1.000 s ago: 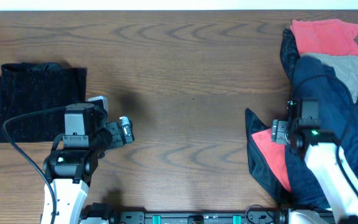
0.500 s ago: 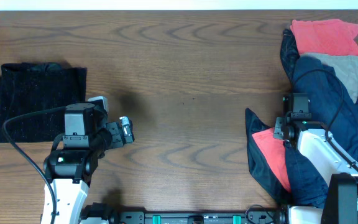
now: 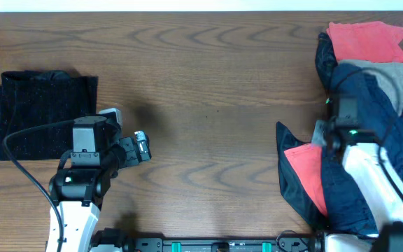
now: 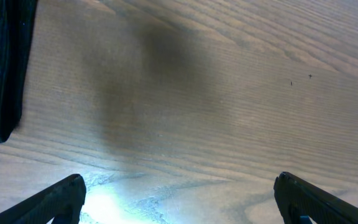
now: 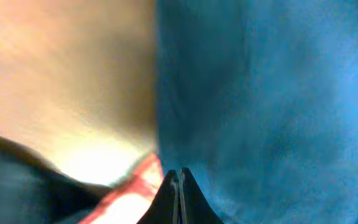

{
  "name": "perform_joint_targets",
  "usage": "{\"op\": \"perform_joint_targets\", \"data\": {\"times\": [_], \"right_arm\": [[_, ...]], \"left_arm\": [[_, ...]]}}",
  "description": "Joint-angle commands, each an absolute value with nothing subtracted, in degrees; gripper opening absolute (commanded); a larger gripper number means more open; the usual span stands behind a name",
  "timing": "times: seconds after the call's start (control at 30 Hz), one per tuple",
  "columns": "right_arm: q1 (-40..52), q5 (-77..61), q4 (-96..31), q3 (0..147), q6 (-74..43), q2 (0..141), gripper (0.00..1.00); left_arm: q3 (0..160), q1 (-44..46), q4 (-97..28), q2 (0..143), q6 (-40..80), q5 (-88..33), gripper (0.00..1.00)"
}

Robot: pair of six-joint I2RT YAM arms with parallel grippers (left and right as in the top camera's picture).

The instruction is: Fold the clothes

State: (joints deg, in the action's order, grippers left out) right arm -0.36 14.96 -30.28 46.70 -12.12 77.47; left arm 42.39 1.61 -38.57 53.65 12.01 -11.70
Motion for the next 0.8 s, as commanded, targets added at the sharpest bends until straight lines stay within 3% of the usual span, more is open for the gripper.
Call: {"op": "perform_joint_targets", "data": {"times": [0.0,0.13,0.27,0.43,0.5,0.77], "right_arm": [[-0.5,5.8,-31.3,54.9,-9.1,71.7,0.01],[-0.4,-4.6,-31.4,58.7,-9.1,69.1,0.01],[-0.4,-3.4,-37.1,58.4,-9.2,69.4,0.01],[-0.4,6.5,-45.9,55.9,-9.8,72.4,0.22],[-0.4,8.3,-46.2,54.0,-9.8,73.7,0.38],[-0.4,12.0,-39.4,46.4,-12.2,80.6,0.41]], "left_arm": [[43.7,1.4,-38.5,53.7,12.1,-12.0,0.98],[43.7,1.4,-38.5,53.7,12.2,-12.0,0.98],[43.7,1.4,-38.6,53.7,12.1,-12.0,0.98],[43.7,1.4,-38.5,53.7,12.1,-12.0,0.98],[43.7,1.4,-38.5,53.7,12.2,-12.0,0.98],[43.7,1.4,-38.5,53.7,12.2,-12.0,0.98]]}}
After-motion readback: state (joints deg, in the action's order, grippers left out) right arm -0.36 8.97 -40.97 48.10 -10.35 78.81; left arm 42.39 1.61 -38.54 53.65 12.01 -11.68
